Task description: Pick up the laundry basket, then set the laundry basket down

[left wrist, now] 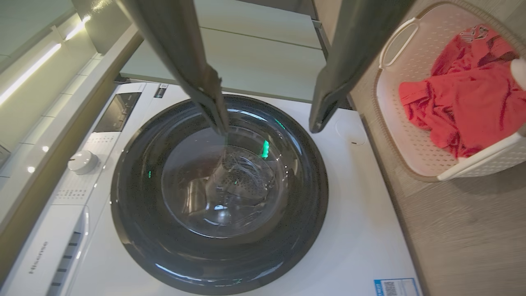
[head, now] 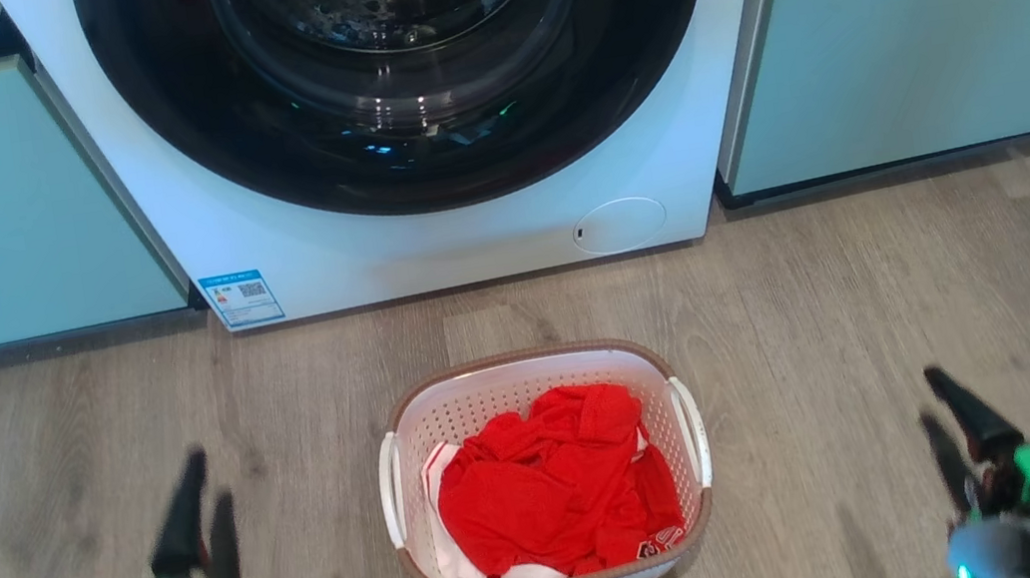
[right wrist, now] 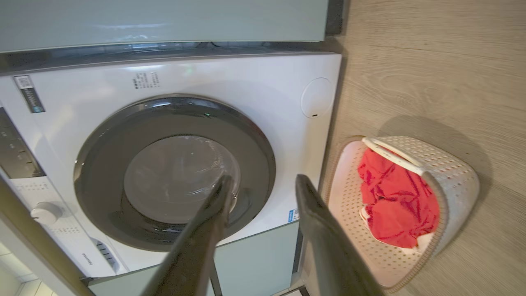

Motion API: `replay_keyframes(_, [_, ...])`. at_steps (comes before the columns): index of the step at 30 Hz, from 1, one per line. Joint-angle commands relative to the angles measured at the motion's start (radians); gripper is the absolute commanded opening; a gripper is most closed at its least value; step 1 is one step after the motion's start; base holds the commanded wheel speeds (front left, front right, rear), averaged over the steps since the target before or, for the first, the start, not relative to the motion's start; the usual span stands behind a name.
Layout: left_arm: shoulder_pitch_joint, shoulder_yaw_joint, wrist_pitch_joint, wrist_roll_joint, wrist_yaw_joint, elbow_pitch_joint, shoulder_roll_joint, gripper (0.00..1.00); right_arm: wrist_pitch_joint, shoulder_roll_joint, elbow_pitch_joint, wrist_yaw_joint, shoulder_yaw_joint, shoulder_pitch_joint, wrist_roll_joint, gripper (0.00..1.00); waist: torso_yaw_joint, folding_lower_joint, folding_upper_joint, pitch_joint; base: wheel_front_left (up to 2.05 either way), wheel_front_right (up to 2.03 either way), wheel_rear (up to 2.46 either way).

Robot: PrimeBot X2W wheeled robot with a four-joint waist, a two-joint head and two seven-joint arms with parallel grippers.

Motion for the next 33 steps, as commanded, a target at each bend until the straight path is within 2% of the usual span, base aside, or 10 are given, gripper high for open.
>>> replay_keyframes(1, [0.002,-0.003,-0.004,0.003,0.000,-0.001,0.000,1.00,-0.004,0.000,0.000,0.000,0.005,0.001,-0.002,1.00,0.000,0.0000,0.0000,0.000,0.00,0.00,0.00])
replay_keyframes(18, [0.005,-0.018,-0.051,0.086,0.006,-0.054,0.002,1.00,-0.051,-0.002,-0.018,0.000,0.037,-0.009,-0.081,1.00,-0.001,0.0000,0.0000,0.001,0.00,0.00,0.00])
replay_keyframes(33, [-0.001,-0.067,-0.095,0.336,0.042,-0.130,0.004,1.00,-0.095,-0.004,-0.090,0.000,0.069,-0.019,-0.306,1.00,-0.002,0.0000,0.0000,0.005,0.00,0.00,0.00])
